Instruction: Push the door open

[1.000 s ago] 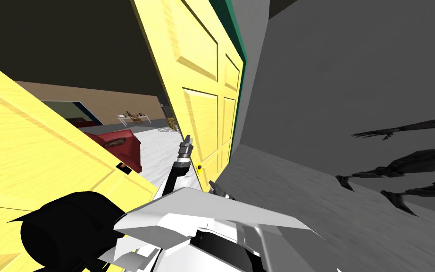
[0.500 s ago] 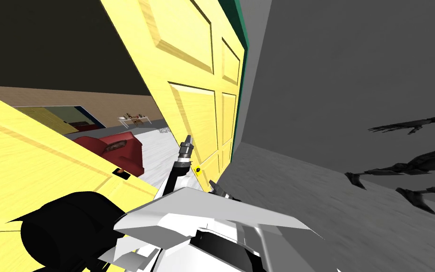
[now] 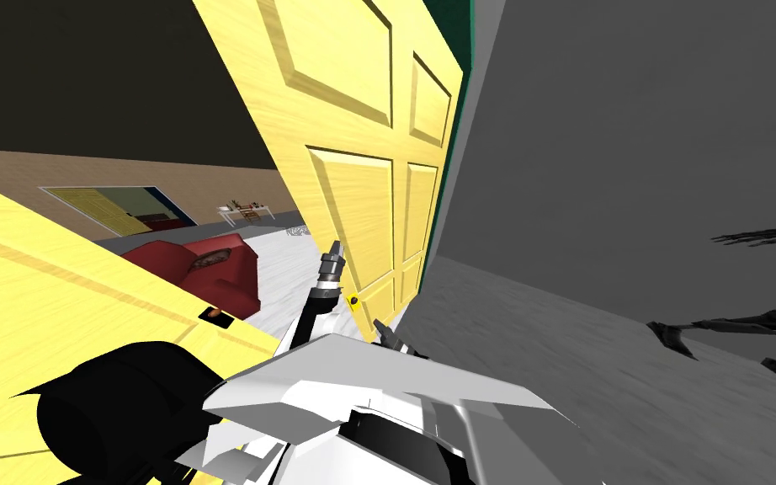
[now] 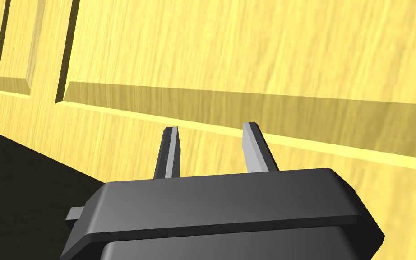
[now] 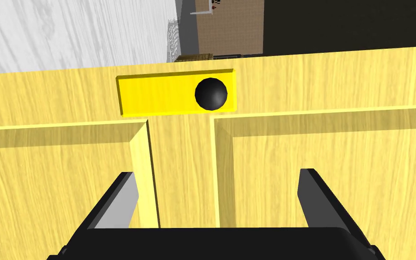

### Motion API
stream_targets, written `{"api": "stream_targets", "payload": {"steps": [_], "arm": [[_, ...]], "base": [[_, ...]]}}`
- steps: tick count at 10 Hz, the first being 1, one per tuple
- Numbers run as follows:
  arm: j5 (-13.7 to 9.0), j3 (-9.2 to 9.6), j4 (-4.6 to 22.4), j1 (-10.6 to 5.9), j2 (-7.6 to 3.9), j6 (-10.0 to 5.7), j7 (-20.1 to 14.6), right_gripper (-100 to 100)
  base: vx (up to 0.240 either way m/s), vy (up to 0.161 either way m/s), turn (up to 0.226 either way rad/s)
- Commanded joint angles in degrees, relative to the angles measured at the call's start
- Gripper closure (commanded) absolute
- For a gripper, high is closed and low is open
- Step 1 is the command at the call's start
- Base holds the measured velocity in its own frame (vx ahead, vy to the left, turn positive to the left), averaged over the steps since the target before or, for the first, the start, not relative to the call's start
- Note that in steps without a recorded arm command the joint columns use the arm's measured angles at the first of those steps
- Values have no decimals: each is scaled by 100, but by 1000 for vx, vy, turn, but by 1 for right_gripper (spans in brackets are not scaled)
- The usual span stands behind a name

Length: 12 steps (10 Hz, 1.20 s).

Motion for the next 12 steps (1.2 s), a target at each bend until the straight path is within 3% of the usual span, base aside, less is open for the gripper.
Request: {"api": "stream_targets", "payload": {"steps": [1, 4, 5, 10, 11, 12], "arm": [[-2, -39, 63, -3, 44, -14, -2, -100], [-3, -64, 106, -8, 76, -19, -3, -100], [-3, -64, 106, -8, 76, -19, -3, 100], [-3, -64, 106, -8, 76, -19, -3, 100], [-18, -229, 162, 3, 135, -3, 53, -100], [-30, -364, 207, 12, 185, 10, 98, -100]], "base": [[119, 194, 48], [51, 162, 25], [-2, -7, -2], [-5, -19, 1], [-18, 82, -68], [-35, 183, -101]]}}
